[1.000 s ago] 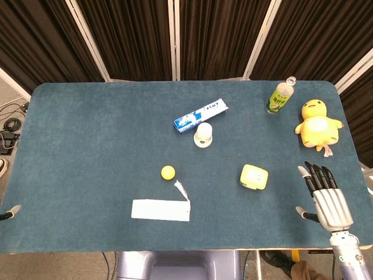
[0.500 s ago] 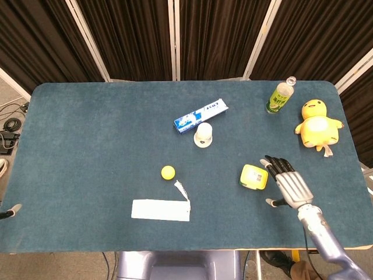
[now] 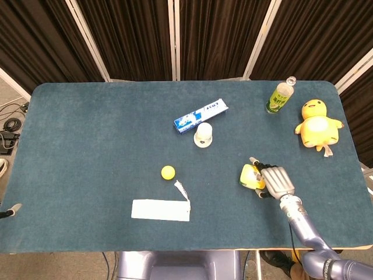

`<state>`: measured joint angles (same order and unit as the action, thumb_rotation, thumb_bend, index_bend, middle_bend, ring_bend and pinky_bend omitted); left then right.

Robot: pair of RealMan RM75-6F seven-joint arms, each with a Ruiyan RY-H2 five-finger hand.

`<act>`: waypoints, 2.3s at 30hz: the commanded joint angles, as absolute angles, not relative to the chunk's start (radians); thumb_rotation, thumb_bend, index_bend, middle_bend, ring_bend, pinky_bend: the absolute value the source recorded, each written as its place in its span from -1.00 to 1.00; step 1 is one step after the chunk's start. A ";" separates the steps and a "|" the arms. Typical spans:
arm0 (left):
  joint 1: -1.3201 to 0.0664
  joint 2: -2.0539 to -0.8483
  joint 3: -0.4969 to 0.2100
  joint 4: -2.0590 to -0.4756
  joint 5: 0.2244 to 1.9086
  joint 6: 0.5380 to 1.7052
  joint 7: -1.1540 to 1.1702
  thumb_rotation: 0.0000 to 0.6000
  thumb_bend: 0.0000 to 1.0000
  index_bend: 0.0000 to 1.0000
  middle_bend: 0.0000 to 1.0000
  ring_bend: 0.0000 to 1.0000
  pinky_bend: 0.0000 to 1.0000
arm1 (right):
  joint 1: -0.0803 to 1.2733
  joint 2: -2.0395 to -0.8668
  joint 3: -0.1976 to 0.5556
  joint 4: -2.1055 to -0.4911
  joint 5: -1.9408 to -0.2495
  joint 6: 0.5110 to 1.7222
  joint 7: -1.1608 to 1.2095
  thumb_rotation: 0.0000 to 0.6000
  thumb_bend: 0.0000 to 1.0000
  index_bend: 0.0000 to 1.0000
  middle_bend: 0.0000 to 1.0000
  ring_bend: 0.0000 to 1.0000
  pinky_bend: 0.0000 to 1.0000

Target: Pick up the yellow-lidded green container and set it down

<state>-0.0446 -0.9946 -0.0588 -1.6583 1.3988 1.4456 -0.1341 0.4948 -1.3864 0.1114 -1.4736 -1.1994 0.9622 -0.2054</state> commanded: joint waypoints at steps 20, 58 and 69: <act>-0.048 -1.001 -0.055 -1.666 1.400 1.440 -0.112 1.00 -1.00 -1.00 -1.00 -1.00 -1.00 | 0.667 -0.974 0.149 -1.754 -1.258 0.433 0.389 1.00 0.43 -0.32 -0.05 -0.14 -0.08; -0.045 -1.001 -0.057 -1.668 1.395 1.443 -0.111 1.00 -1.00 -1.00 -1.00 -1.00 -1.00 | 0.522 -1.156 -0.030 -1.617 -1.484 1.011 -0.064 1.00 -1.00 -0.87 -0.88 -1.00 -0.69; -0.046 -1.000 -0.055 -1.670 1.397 1.440 -0.110 1.00 -1.00 -1.00 -1.00 -1.00 -1.00 | 0.460 -1.343 -0.067 -1.375 -1.642 1.173 -0.111 1.00 -1.00 -0.74 -0.70 -0.86 -0.42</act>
<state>-0.0457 -1.0004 -0.0547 -1.6695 1.3970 1.4396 -0.1099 0.4770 -1.2993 -0.0541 -1.4275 -1.6018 1.1432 -0.0996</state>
